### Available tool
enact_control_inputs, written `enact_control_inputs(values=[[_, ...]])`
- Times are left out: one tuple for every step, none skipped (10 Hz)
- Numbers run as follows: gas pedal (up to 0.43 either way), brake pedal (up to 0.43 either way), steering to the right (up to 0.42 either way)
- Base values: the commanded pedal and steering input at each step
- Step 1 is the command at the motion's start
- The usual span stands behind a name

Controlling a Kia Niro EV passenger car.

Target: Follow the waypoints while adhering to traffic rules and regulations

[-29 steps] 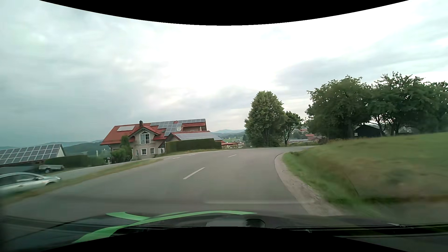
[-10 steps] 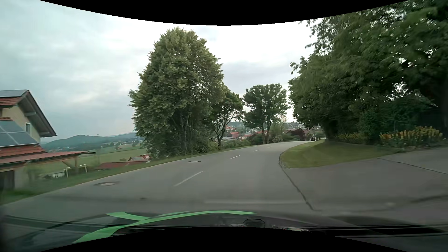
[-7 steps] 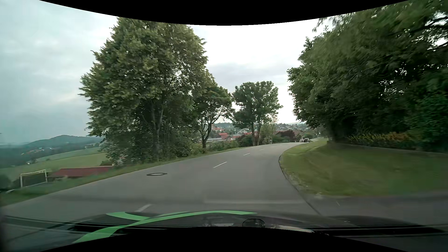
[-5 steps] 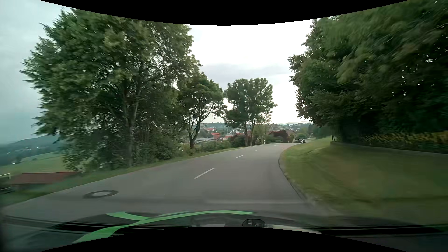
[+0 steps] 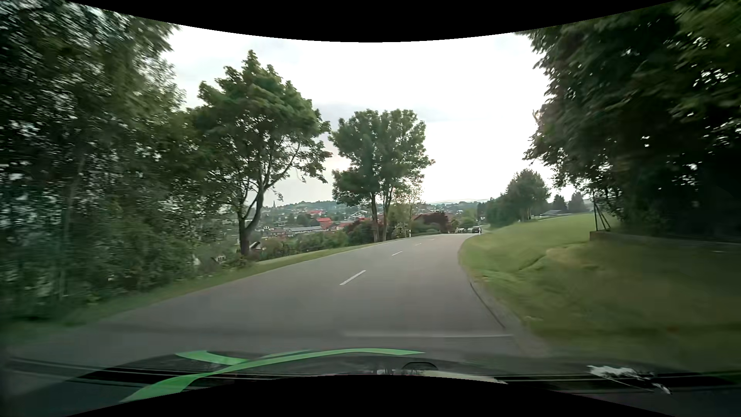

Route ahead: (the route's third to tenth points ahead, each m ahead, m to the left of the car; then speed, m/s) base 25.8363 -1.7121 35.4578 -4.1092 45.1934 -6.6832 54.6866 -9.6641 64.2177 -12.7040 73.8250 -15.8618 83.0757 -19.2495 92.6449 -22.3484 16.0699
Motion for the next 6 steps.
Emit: enact_control_inputs(values=[[0.299,0.000,0.053],[0.299,0.000,0.052],[0.299,0.000,0.052],[0.299,0.000,0.051],[0.299,0.000,0.050],[0.287,0.000,0.048]])
